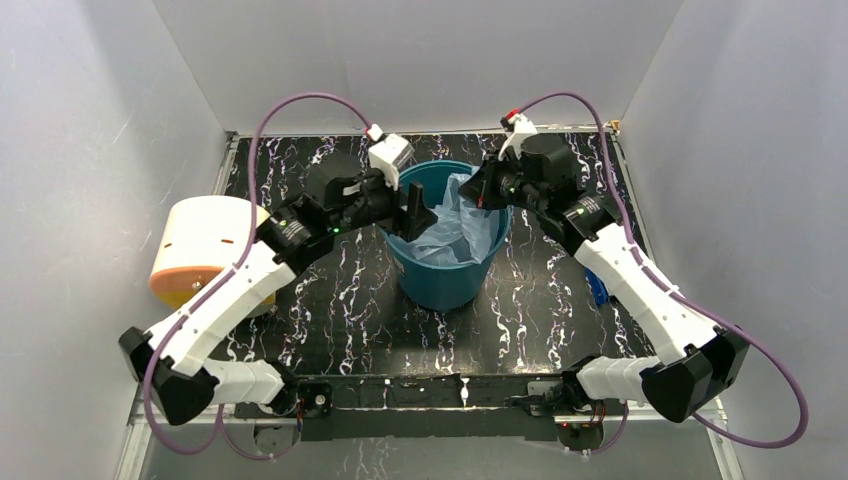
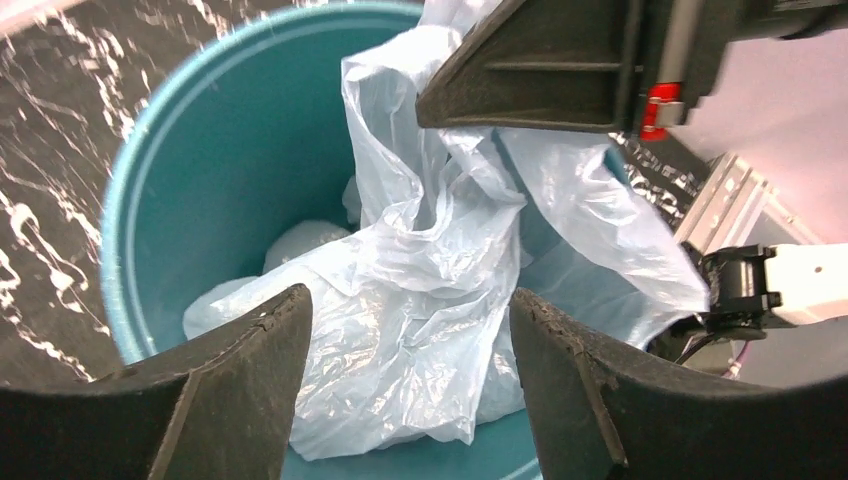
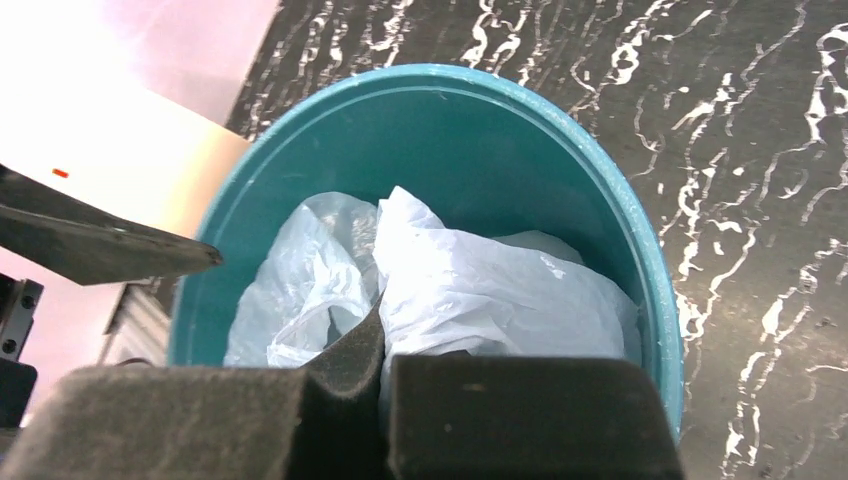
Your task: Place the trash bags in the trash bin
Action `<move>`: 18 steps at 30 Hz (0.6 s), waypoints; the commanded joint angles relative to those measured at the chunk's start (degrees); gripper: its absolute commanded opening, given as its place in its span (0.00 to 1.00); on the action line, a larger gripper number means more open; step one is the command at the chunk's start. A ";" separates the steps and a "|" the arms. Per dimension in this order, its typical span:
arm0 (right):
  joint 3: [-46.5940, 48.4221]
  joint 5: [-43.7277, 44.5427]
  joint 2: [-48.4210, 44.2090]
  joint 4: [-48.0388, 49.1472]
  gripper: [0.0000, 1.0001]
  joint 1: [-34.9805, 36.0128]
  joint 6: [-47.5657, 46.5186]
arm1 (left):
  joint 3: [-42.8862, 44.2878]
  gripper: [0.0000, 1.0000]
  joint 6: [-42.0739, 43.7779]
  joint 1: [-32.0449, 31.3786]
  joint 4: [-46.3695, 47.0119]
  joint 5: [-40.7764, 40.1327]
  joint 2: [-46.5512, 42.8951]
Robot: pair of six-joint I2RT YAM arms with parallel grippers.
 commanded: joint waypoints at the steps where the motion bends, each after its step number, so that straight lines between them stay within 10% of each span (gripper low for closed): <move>1: 1.60 -13.49 -1.77 4.93 0.04 -3.54 3.78 | -2.07 0.70 2.00 0.29 3.46 2.62 -3.96; 18: -1.45 -35.52 -4.44 13.46 0.41 -10.69 12.94 | -1.64 0.69 2.82 0.30 10.06 7.86 -1.28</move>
